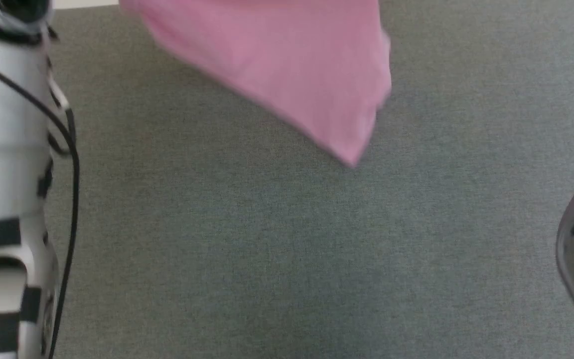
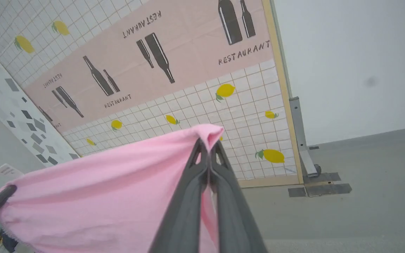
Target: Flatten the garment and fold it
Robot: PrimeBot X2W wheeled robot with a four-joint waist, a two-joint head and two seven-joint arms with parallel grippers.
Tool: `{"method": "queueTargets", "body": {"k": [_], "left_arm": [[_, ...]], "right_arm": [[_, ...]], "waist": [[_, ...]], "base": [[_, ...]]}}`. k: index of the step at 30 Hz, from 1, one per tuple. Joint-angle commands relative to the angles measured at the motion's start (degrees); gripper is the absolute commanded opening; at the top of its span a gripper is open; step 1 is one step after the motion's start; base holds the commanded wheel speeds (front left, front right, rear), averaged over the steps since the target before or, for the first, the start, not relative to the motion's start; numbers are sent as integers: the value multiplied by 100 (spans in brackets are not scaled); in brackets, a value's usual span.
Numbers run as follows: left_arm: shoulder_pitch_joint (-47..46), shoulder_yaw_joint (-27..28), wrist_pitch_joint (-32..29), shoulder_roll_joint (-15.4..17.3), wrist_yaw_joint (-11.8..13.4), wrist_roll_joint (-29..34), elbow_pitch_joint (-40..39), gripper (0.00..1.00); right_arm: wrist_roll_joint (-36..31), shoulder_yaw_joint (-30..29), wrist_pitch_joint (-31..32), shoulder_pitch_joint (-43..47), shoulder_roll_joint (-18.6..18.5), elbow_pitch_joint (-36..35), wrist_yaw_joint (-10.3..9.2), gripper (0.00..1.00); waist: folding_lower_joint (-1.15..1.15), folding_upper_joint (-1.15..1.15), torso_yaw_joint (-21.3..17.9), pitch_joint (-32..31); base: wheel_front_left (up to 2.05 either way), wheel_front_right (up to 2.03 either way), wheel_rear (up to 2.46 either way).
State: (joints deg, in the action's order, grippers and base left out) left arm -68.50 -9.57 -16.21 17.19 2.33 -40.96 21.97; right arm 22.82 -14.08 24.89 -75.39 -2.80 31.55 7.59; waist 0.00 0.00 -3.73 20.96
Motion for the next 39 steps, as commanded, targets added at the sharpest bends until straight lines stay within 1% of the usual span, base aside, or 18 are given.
{"method": "queueTargets", "body": {"k": [1,2,4,6,8,11,15,18,22,26,28,30,32,33,36,39], "left_arm": [[-335,115,141,-21,21,-40,136,0],[-545,205,239,-71,27,-105,242,0],[-841,140,391,-17,-77,20,407,0],[-1022,187,570,-37,-141,5,581,0],[-1051,167,686,-29,-272,3,754,0],[-888,197,882,-59,-426,-72,964,0],[-371,193,1186,-93,-687,-189,1115,0],[205,147,1471,-164,-842,-313,1019,0],[1190,-24,1799,-164,-944,-430,710,0],[2382,-133,2185,-113,-972,-607,157,0],[3028,-174,2328,-120,-976,-710,-147,0],[3688,-210,2426,-130,-977,-794,-420,0],[4298,-355,2424,-53,-974,-709,-644,0],[4563,-415,2416,-30,-957,-674,-718,0],[5409,-538,2431,54,-774,-541,-906,0],[6031,-613,2392,112,-604,-488,-976,0]], "right_arm": [[33,-38,-205,-283,-8,100,-10,0],[7,-50,-332,-476,-8,183,-10,0],[-7,-68,-534,-769,-8,327,-10,0],[-23,-110,-739,-965,-8,416,-10,0],[92,-124,-870,-1056,-8,493,-10,0],[235,-67,-924,-959,-8,474,-10,0],[593,169,-856,-348,-8,165,-10,0],[916,318,-814,500,-8,-396,-10,0],[1312,425,-695,1901,-8,-1368,-10,0],[1532,581,-529,3451,-9,-2323,-10,0],[1511,699,-396,4235,-59,-2723,-10,0],[1567,720,-264,5007,-63,-3030,-10,0],[1711,698,-89,5716,-55,-3272,-10,0],[1776,685,-10,6009,-52,-3358,-10,0],[1885,582,269,6892,-78,-3539,-10,0],[2000,555,690,7576,-108,-3691,-10,0]], "waist": [[0,0,-6,114],[0,0,-7,163],[0,0,3,259],[0,0,17,329],[0,0,28,374],[0,0,66,445],[0,0,93,473],[0,0,122,413],[0,0,107,199],[0,0,30,-124],[0,0,17,-301],[0,0,10,-493],[0,0,16,-683],[0,0,17,-772],[0,0,17,-1036],[0,0,58,-1272]], "base": [[0,0,0],[0,0,0],[0,0,0],[0,0,0],[0,0,0],[0,0,0],[0,0,0],[0,0,0],[0,0,0],[0,0,0],[0,0,0],[0,0,0],[0,0,0],[0,0,0],[0,0,0],[0,0,0]]}}
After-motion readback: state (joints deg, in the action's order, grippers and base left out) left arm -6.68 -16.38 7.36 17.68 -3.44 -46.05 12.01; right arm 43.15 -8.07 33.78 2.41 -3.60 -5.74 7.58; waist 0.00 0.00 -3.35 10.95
